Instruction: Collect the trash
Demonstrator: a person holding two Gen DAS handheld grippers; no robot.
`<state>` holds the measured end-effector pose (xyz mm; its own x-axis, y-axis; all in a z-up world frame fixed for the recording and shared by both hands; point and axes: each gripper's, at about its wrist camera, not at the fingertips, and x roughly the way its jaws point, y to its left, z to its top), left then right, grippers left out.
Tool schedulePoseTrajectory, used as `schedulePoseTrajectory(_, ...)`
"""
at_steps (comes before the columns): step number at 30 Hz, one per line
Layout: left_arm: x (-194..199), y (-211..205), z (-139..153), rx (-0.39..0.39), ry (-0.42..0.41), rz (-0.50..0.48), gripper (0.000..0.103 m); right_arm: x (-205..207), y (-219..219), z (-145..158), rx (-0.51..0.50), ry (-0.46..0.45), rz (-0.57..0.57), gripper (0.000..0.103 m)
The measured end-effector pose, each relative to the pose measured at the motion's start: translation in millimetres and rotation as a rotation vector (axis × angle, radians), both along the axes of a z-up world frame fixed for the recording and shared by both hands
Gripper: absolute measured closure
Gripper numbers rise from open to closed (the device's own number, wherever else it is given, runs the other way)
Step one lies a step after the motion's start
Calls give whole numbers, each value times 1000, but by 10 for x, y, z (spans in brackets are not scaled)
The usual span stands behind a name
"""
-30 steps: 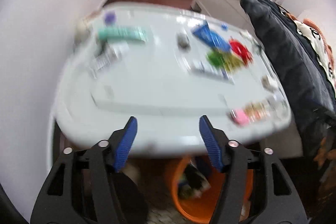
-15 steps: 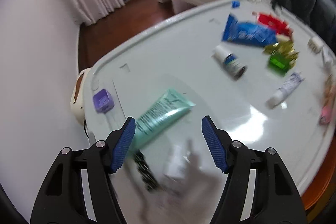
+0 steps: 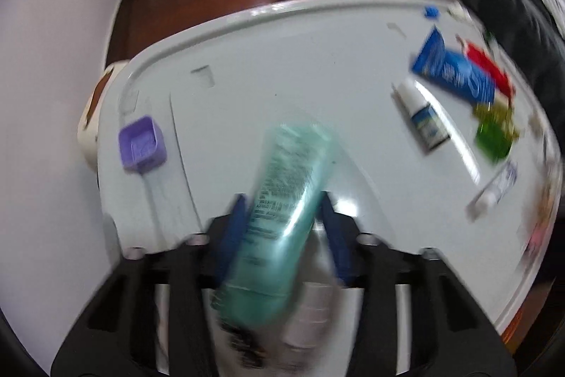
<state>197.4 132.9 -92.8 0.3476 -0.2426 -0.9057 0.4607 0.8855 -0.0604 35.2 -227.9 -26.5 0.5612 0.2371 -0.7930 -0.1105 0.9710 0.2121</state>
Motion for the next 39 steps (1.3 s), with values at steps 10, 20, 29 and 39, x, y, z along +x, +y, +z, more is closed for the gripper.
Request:
schedulePoseTrajectory(10,-503,-336,429,-62,-63,66,69,-44,-13,3,-29,-9,-20,15)
schedulePoseTrajectory(20,-1264,-692,815,-167,-167,101,77,37,386,-192,-167,-9,118,15)
schedulePoseTrajectory(29,-1260,-593,513,-201,-48,139,77,200,676,-371,-189,16,185,15)
schedulePoseTrajectory(39,-860,-1104,181,-115,38,154,35,255,332,-155,-97,-10,38,15)
